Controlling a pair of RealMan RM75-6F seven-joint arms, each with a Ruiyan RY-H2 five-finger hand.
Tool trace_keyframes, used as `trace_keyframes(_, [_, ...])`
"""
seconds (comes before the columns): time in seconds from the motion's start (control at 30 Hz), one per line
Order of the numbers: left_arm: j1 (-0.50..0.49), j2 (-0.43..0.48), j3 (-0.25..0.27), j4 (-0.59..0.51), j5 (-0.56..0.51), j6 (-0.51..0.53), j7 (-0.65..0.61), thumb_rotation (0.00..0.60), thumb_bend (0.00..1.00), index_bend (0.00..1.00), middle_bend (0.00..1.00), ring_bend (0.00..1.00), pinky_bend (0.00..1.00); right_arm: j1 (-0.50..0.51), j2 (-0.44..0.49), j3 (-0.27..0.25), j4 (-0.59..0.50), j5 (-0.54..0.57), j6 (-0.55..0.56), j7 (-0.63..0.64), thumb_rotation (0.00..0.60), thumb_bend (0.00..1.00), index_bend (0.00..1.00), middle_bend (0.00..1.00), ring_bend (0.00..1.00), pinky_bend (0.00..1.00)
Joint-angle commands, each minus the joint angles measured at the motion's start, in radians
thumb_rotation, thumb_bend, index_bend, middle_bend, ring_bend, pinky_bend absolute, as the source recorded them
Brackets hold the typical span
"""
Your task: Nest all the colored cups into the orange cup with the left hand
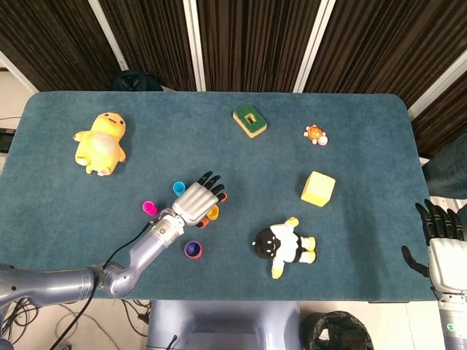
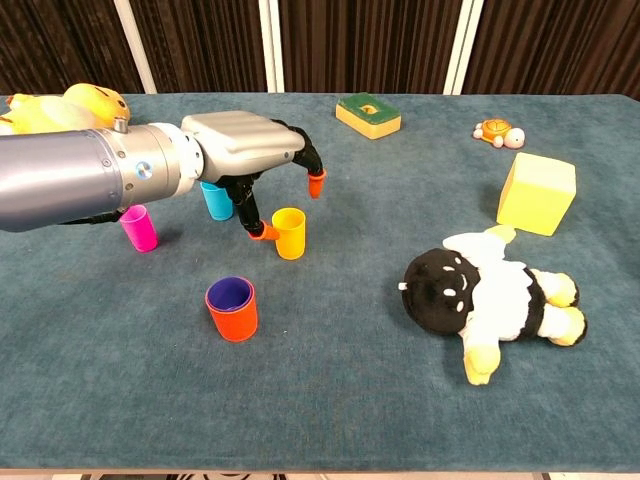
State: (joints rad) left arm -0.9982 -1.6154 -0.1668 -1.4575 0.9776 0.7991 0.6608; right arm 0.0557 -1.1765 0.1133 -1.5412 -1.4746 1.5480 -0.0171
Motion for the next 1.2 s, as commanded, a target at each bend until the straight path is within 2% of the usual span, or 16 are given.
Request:
trace_keyframes(0.03, [-0.005, -0.013, 0.010, 0.021, -0.013, 0.007, 0.020, 0.600, 0.19, 0.35, 0.19, 0.00, 0.02, -0.001, 0.001, 0.000, 0.000, 0.001, 0.000, 0.002, 0.600, 0.37, 0.07, 0.05, 0.07, 0.04])
trace_keyframes(0.4, [-0.034, -0.061, 0.021, 0.072, -0.029, 0.011, 0.032, 0.600, 0.24, 0.42, 0.22, 0.00, 0.02, 0.002, 0.000, 0.001, 0.004, 0.005, -0.006, 0.003, 0.600, 0.37, 0.07, 0.05, 0.07, 0.04])
trace_keyframes(0.8, [-0.040, -0.059, 0.038, 0.072, -0.024, 0.014, 0.021, 0.600, 0.30, 0.50, 0.27, 0.00, 0.02, 0.001, 0.001, 0.003, 0.006, 0.007, -0.006, 0.009, 0.600, 0.37, 0.07, 0.05, 0.07, 0.04])
trace_keyframes(1.0, [-0.038, -0.015, 0.029, 0.012, -0.004, 0.052, 0.025, 0.600, 0.30, 0.50, 0.26, 0.00, 0.02, 0.003, 0.001, 0.004, 0.009, 0.009, -0.008, 0.013, 0.600, 0.37, 0.07, 0.05, 0.07, 0.04])
trace_keyframes(1.2, [-0.024, 0.071, 0.016, -0.128, 0.029, 0.106, 0.027, 0.600, 0.30, 0.49, 0.25, 0.00, 0.02, 0.003, -0.001, 0.002, 0.008, 0.004, -0.007, 0.010, 0.600, 0.37, 0.07, 0.05, 0.07, 0.04])
